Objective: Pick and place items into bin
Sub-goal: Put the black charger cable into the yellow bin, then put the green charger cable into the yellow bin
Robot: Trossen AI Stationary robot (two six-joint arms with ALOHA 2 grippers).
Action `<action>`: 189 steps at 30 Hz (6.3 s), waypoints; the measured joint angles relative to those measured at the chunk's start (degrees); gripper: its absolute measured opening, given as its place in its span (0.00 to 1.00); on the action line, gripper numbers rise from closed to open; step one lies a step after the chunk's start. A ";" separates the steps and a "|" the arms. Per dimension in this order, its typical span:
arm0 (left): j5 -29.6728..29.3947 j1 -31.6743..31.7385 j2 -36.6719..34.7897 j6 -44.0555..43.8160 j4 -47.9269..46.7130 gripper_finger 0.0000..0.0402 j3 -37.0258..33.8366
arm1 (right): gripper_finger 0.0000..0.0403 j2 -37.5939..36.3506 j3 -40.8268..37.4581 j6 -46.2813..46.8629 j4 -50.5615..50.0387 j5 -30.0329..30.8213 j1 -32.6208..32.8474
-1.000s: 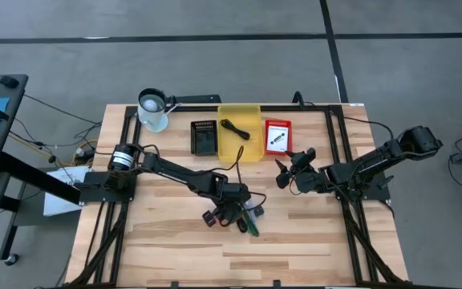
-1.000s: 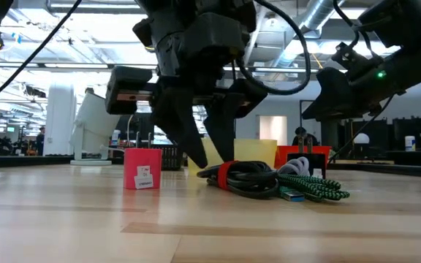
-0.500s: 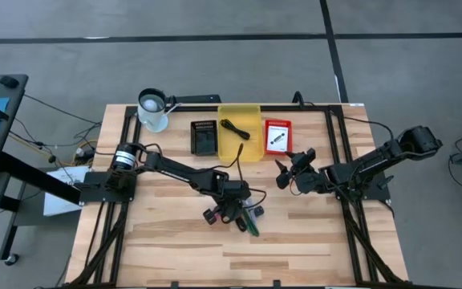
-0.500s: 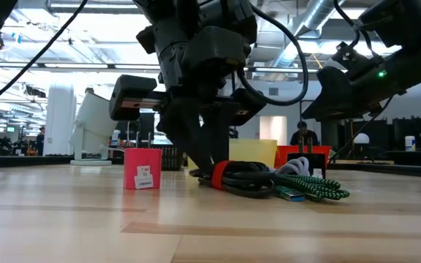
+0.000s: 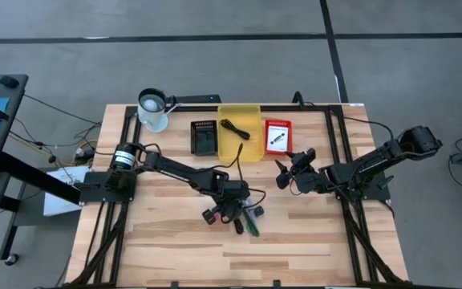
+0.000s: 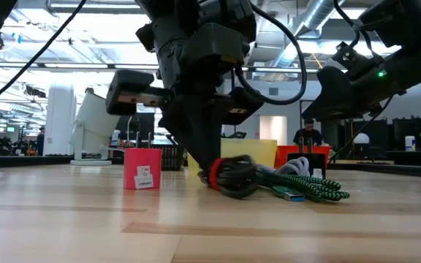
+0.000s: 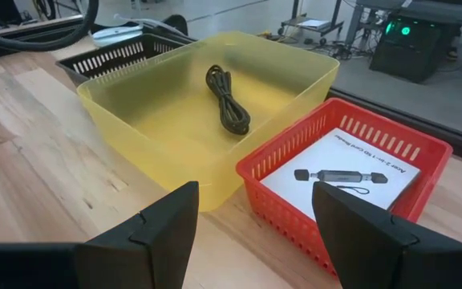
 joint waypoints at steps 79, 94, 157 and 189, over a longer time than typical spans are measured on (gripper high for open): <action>-20.41 9.21 0.15 25.25 -25.74 0.37 16.36 | 0.59 0.00 0.00 1.92 -0.02 -4.51 0.00; -13.05 2.65 0.15 17.54 -20.22 0.37 15.46 | 0.59 0.00 0.00 1.97 -0.02 -5.05 0.00; -13.64 1.55 5.99 14.03 -13.99 0.37 14.49 | 0.59 0.11 0.02 1.99 0.02 -6.12 0.00; -17.05 1.49 8.92 10.71 -21.71 0.03 17.70 | 0.59 0.11 0.02 1.95 0.42 -6.36 0.00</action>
